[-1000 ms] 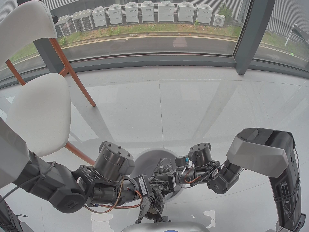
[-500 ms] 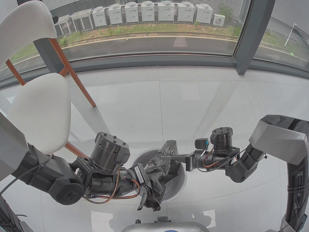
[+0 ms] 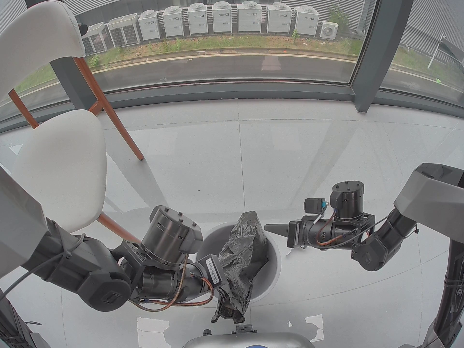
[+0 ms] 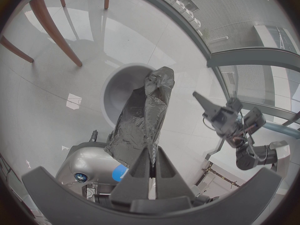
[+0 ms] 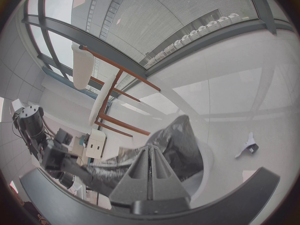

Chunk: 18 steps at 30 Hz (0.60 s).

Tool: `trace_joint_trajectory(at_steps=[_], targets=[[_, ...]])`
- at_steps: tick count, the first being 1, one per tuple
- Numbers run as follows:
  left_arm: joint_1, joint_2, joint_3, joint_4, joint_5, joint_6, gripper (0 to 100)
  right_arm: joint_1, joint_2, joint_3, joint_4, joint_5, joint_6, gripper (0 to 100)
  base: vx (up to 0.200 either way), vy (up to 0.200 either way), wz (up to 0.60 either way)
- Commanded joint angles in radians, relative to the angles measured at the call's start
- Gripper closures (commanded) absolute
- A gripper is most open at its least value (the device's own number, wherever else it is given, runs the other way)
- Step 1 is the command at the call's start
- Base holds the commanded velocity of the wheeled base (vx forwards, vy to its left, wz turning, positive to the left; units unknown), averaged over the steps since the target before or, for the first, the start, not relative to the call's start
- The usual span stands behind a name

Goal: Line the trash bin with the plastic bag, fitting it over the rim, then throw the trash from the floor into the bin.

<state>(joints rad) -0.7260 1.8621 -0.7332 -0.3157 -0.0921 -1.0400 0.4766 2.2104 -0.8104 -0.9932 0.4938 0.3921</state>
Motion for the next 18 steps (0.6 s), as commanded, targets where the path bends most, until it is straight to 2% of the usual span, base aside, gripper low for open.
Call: trace_joint_trajectory(at_steps=[1,7,10,11,14,18], targets=[[-0.029,-0.001,-0.003,0.021,-0.001,-0.023,100,0.02,0.097,-0.108,0.001,-0.006,-0.002,100,0.0,0.0,0.0],[-0.029,-0.003,-0.009,0.023,-0.001,-0.023,100,0.048,0.216,-0.219,0.007,-0.026,-0.042,100,0.0,0.0,0.0],[-0.029,-0.004,-0.009,0.023,-0.001,-0.023,100,0.051,0.236,-0.225,0.011,-0.026,-0.058,100,0.0,0.0,0.0],[-0.027,-0.004,-0.009,0.023,-0.001,-0.023,100,0.059,0.278,-0.228,0.011,-0.026,-0.099,100,0.0,0.0,0.0],[-0.027,-0.004,-0.011,0.023,-0.001,-0.023,100,0.065,0.319,-0.228,0.007,-0.026,-0.134,100,0.0,0.0,0.0],[-0.024,-0.004,-0.011,0.023,0.0,-0.023,100,0.079,0.338,-0.23,0.013,-0.026,-0.141,100,0.0,0.0,0.0]])
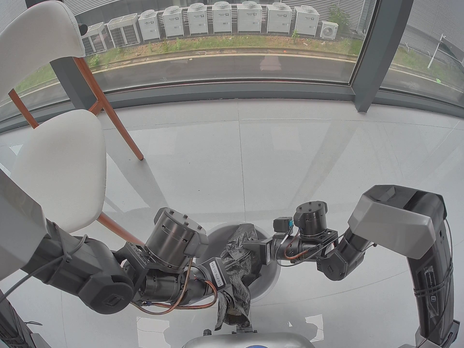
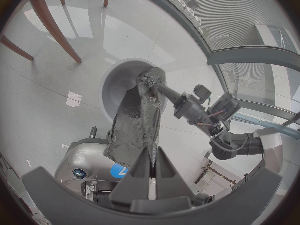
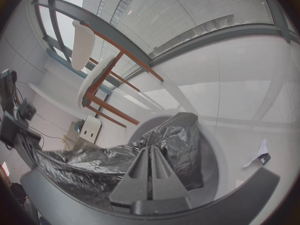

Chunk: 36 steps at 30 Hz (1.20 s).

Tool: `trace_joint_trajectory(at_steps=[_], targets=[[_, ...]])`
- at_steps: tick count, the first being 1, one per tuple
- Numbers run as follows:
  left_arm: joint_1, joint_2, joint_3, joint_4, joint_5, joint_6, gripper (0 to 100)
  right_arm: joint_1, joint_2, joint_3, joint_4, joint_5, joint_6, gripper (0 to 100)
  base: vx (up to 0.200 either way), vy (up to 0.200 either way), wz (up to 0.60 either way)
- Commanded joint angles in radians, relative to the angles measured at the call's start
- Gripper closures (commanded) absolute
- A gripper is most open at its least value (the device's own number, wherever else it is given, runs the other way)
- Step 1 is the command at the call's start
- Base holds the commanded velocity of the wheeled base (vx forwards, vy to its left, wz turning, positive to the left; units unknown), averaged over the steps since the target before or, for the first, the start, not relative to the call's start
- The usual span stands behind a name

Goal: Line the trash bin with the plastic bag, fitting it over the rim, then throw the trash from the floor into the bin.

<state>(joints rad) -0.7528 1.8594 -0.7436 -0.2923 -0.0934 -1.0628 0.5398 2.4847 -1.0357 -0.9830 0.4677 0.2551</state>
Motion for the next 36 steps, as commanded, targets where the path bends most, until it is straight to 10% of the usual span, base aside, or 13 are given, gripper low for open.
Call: trace_joint_trajectory(at_steps=[1,22,23,36], targets=[[0.003,-0.002,0.0,-0.001,0.001,0.0,100,0.019,0.066,-0.006,0.003,0.0,-0.004,100,0.0,0.0,0.0],[0.013,0.026,-0.048,-0.005,0.004,0.001,100,0.04,0.092,-0.006,-0.002,-0.009,-0.039,100,0.0,0.0,0.0],[0.024,0.04,-0.059,-0.005,0.004,0.001,100,0.04,0.074,-0.003,-0.006,-0.011,-0.039,0,0.0,0.0,0.0],[0.053,0.043,-0.085,0.002,0.0,0.004,100,0.051,-0.21,0.157,0.009,0.002,0.07,0,0.0,0.0,0.0]])
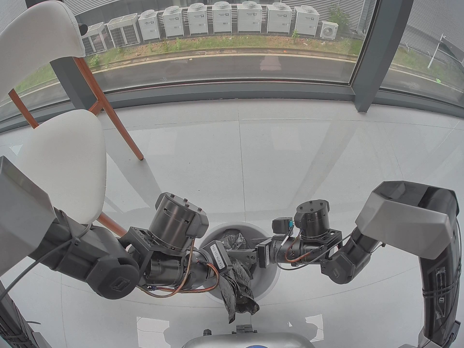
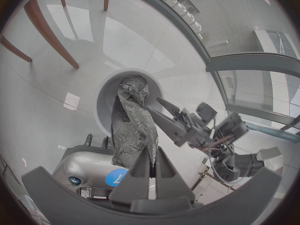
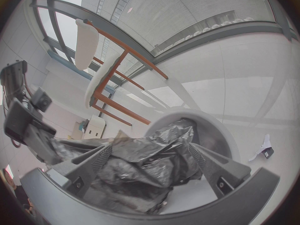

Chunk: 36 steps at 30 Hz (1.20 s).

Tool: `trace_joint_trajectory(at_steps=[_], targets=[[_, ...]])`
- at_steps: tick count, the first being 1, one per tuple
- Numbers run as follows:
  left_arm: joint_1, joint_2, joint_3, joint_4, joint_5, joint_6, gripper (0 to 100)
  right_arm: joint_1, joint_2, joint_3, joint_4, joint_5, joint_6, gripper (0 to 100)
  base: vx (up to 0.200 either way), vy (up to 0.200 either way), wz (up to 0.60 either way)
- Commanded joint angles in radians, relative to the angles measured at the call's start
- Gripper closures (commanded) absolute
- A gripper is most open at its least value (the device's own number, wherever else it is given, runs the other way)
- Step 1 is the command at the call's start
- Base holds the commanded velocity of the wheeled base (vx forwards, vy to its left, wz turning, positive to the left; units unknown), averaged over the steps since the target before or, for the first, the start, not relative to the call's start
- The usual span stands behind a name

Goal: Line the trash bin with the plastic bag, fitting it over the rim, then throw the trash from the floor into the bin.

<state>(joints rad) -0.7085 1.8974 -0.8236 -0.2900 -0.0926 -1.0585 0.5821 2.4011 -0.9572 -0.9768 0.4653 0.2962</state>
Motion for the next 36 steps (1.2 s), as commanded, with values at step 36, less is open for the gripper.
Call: trace_joint_trajectory(at_steps=[36], targets=[[0.043,0.086,-0.19,0.077,-0.004,-0.038,100,0.048,-0.174,0.37,-0.016,-0.205,-0.462,0,0.0,0.0,0.0]])
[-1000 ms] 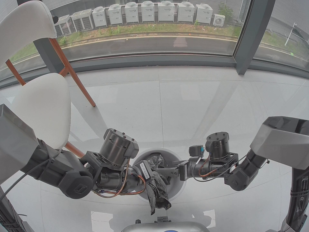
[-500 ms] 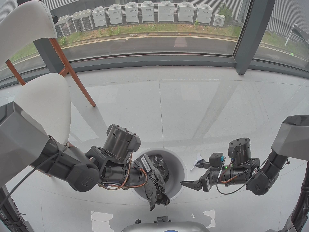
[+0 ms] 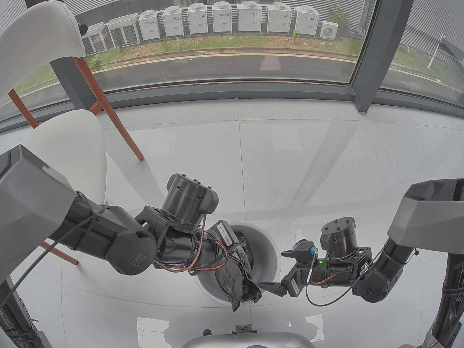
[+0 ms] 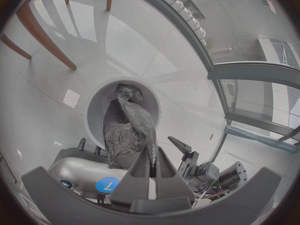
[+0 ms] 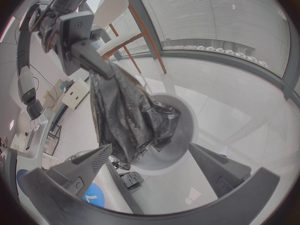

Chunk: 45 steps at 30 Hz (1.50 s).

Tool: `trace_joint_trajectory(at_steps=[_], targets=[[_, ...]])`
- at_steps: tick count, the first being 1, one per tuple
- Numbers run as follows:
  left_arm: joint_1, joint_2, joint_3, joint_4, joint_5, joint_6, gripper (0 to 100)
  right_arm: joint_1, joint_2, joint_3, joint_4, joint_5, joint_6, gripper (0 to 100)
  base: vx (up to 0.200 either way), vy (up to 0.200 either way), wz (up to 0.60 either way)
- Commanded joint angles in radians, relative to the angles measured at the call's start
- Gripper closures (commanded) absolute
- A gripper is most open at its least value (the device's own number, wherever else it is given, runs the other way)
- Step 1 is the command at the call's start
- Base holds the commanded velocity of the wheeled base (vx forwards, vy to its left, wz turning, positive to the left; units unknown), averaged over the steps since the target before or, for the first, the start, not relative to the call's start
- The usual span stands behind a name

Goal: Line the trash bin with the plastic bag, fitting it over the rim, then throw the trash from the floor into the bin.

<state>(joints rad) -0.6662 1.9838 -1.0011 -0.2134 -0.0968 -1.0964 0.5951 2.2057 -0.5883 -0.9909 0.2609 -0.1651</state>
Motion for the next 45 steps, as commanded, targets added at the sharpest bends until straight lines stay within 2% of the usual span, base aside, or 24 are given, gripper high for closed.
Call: trace_joint_trajectory(at_steps=[1,10,19,20,25,34,40,41,45], targets=[[0.0,0.0,-0.017,0.002,0.0,0.0,100,0.04,0.022,0.002,0.0,0.0,-0.002,0,0.0,0.0,0.0],[-0.006,0.001,-0.037,0.005,0.0,0.001,100,0.072,0.08,-0.054,-0.002,-0.002,-0.004,0,0.0,0.0,0.0],[-0.012,-0.002,-0.031,0.006,0.0,0.003,100,0.055,0.155,-0.185,0.003,-0.002,-0.021,0,0.0,0.0,0.0],[-0.01,-0.002,-0.031,0.006,0.0,0.003,100,0.054,0.157,-0.192,0.003,-0.002,-0.021,100,0.0,0.0,0.0],[-0.01,-0.002,-0.03,0.006,0.0,0.003,100,0.041,0.149,-0.189,0.006,0.0,-0.021,100,0.0,0.0,0.0],[-0.007,-0.002,-0.03,0.006,0.0,0.003,100,0.055,0.048,-0.034,-0.002,0.011,-0.016,100,0.0,0.0,0.0],[-0.007,0.001,-0.03,0.005,0.0,0.003,100,0.057,0.042,-0.058,-0.003,0.009,-0.019,100,0.0,0.0,0.0],[-0.007,0.001,-0.03,0.005,0.0,0.003,100,0.057,0.04,-0.059,-0.003,0.009,-0.019,0,0.0,0.0,0.0],[-0.007,-0.002,-0.028,0.006,0.0,0.003,100,0.045,0.0,-0.041,-0.002,0.011,-0.014,0,0.0,0.0,0.0]])
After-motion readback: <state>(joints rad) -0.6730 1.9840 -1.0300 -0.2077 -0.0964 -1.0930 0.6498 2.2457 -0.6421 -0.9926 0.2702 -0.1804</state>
